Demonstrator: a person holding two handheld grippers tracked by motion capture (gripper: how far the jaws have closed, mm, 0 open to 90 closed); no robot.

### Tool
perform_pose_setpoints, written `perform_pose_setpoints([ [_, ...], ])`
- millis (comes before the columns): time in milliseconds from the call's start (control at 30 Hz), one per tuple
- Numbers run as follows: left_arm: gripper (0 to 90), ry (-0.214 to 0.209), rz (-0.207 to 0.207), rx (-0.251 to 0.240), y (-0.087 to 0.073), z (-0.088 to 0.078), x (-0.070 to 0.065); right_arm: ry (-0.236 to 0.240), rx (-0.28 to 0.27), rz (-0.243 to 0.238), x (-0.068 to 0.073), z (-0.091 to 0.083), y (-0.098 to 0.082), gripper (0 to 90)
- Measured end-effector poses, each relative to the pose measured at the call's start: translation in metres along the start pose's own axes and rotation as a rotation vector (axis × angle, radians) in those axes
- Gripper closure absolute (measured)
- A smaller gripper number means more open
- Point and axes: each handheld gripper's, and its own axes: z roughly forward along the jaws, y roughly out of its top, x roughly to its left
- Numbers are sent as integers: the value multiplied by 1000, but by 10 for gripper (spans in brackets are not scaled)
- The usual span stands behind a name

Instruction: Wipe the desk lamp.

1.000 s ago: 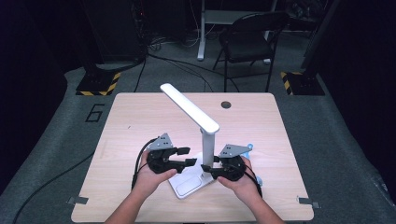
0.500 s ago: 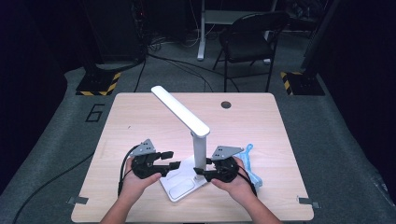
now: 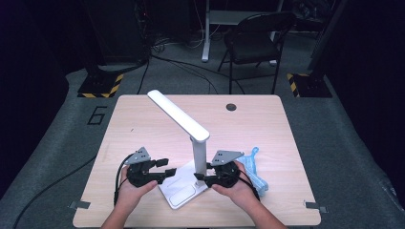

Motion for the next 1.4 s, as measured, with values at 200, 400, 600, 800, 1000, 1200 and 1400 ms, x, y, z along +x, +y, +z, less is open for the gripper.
perform_pose_setpoints([
  [200,390,11,-26,13,-11,3,2,-29,-1,25,-10,-7,-3,514],
  [400,351,51,-22,47,-26,16,0,-43,-9,33,-15,-12,-6,513],
  [600,310,82,-22,77,-36,28,0,-49,-11,34,-19,-13,-6,511],
  [800,295,107,-31,106,-44,37,1,-56,-25,70,-19,-15,-10,500],
  [1000,281,108,-37,133,-48,44,1,-61,-27,77,-18,-16,-11,499],
  [1200,272,73,-27,140,-51,51,-4,-93,-40,99,-13,-21,-17,494],
  [1400,245,89,-27,152,-54,55,-7,-91,-34,102,-13,-23,-23,493],
])
